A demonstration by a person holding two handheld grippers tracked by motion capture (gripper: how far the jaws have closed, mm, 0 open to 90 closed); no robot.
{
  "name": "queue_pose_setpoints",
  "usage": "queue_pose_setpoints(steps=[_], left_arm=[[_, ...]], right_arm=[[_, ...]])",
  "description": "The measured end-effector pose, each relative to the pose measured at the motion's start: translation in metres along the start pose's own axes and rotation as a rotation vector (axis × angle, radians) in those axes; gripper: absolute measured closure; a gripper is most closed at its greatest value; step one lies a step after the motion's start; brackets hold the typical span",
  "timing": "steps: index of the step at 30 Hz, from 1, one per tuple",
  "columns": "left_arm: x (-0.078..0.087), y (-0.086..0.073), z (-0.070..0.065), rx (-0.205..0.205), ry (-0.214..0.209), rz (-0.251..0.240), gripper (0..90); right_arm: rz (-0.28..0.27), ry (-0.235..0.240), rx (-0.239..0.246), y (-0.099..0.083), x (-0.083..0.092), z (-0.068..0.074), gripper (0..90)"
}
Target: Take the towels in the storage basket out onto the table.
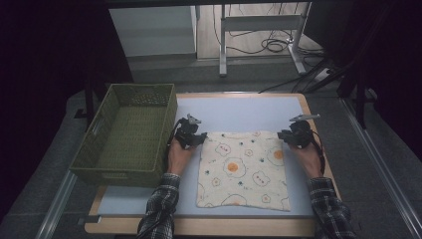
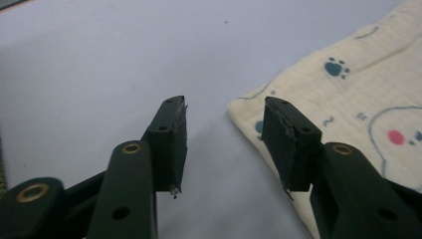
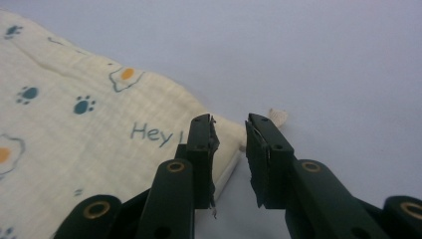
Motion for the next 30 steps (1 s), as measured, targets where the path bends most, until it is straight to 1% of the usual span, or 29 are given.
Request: queue_pose_setpoints(steps=[1,2,4,5,6,7,8,11,12,13,14,15,16,17,18,19,20,22,24,26,28,30], left_arm=[[-0.001,0.0,0.001,0.003,0.006,0.003,54.8],[-0.003,0.0,0.002,0.007,0.015,0.005,54.8],[-0.006,0.0,0.003,0.013,0.017,0.004,55.9],[-0.008,0.0,0.003,0.013,0.015,-0.003,55.9],[-0.009,0.001,0.003,0.02,0.0,-0.017,55.7],[-0.009,0.002,0.002,0.022,-0.012,-0.023,55.7],[-0.01,0.003,0.002,0.019,-0.013,-0.02,55.0],[-0.017,0.006,-0.002,-0.012,0.002,0.008,53.4],[-0.018,0.007,-0.003,-0.018,0.002,0.016,52.9],[-0.022,0.007,-0.006,-0.031,-0.001,0.029,52.9],[-0.022,0.007,-0.007,-0.036,-0.013,0.018,55.0],[-0.023,0.006,-0.009,-0.024,-0.027,0.013,59.7],[-0.023,0.005,-0.009,-0.008,-0.051,0.009,64.8],[-0.023,0.005,-0.009,0.009,-0.076,0.006,73.2],[-0.023,0.004,-0.009,0.015,-0.089,0.004,85.7],[-0.023,0.005,-0.01,0.011,-0.089,0.008,85.7],[-0.023,0.006,-0.011,0.003,-0.083,0.012,86.8],[-0.022,0.01,-0.01,0.002,-0.062,-0.004,87.9],[-0.017,0.016,-0.005,0.028,-0.057,-0.037,88.0],[-0.012,0.024,-0.002,0.031,-0.053,-0.05,88.0],[-0.007,0.028,-0.003,0.011,-0.041,-0.054,88.0],[-0.003,0.028,-0.005,-0.003,-0.041,-0.062,88.0]], right_arm=[[0.004,-0.006,-0.006,0.0,-0.005,-0.001,72.3],[0.004,-0.006,-0.006,0.0,-0.005,-0.001,72.3],[0.006,-0.007,-0.011,-0.001,-0.01,-0.003,71.2],[0.011,-0.013,-0.006,-0.001,-0.012,-0.003,70.7],[0.017,-0.011,0.0,-0.003,-0.016,-0.004,69.7],[0.017,-0.011,0.0,-0.003,-0.016,-0.004,69.7],[0.015,-0.011,0.007,-0.003,-0.017,-0.003,69.7],[0.017,-0.018,0.01,-0.003,-0.018,-0.002,70.3],[0.024,-0.023,0.013,-0.002,-0.018,-0.001,73.0],[0.024,-0.023,0.013,-0.002,-0.018,-0.001,73.0],[0.031,-0.018,0.015,-0.002,-0.018,0.001,76.3],[0.033,-0.016,0.013,-0.002,-0.018,0.002,78.5],[0.036,-0.019,0.013,-0.001,-0.018,0.003,80.8],[0.041,-0.016,0.013,0.0,-0.018,0.004,83.9],[0.05,-0.031,0.017,0.002,-0.019,0.007,88.3],[0.05,-0.031,0.017,0.002,-0.019,0.007,88.3],[0.055,-0.042,0.024,0.003,-0.019,0.008,88.9],[0.046,-0.065,0.041,0.009,-0.018,0.009,89.4],[0.038,-0.065,0.038,0.012,-0.018,0.008,89.3],[0.018,-0.069,0.034,0.019,-0.014,0.007,89.3],[0.007,-0.07,0.033,0.025,-0.011,0.006,89.3],[-0.003,-0.067,0.039,0.027,-0.007,0.006,89.3]])
Point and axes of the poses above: each handheld gripper's, and its own axes: x roughly backward along the jaws, y roughly out of its top, z roughly to its left, the point moved 1 cm from there along -x, roughly forward along the jaws, and after that the axes turned 2 degrees about -z, right-handed, at the moved point
